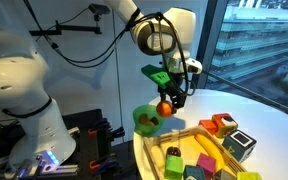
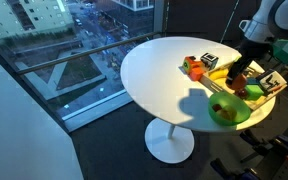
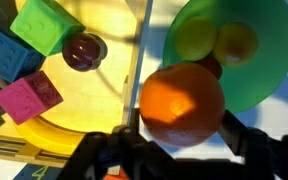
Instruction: Pick up the toy orange from the tray and put it in the green bowl
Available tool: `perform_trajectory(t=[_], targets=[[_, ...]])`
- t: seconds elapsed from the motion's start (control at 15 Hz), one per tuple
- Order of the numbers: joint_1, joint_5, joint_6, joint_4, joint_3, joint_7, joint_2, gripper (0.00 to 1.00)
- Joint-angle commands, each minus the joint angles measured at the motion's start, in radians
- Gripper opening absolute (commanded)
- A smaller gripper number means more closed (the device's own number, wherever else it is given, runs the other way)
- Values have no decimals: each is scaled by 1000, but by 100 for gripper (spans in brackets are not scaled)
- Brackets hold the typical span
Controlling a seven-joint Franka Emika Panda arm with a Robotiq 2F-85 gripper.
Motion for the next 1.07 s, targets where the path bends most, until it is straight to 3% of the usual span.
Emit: perform_trajectory(t=[0.0,0.6,1.0], targets=[[7,7,-28,-57,-5,-26,-71,53],[30,28,34,-147,-4,-38,-78,53],[47,39,138,-192,-3,-44,-57,53]])
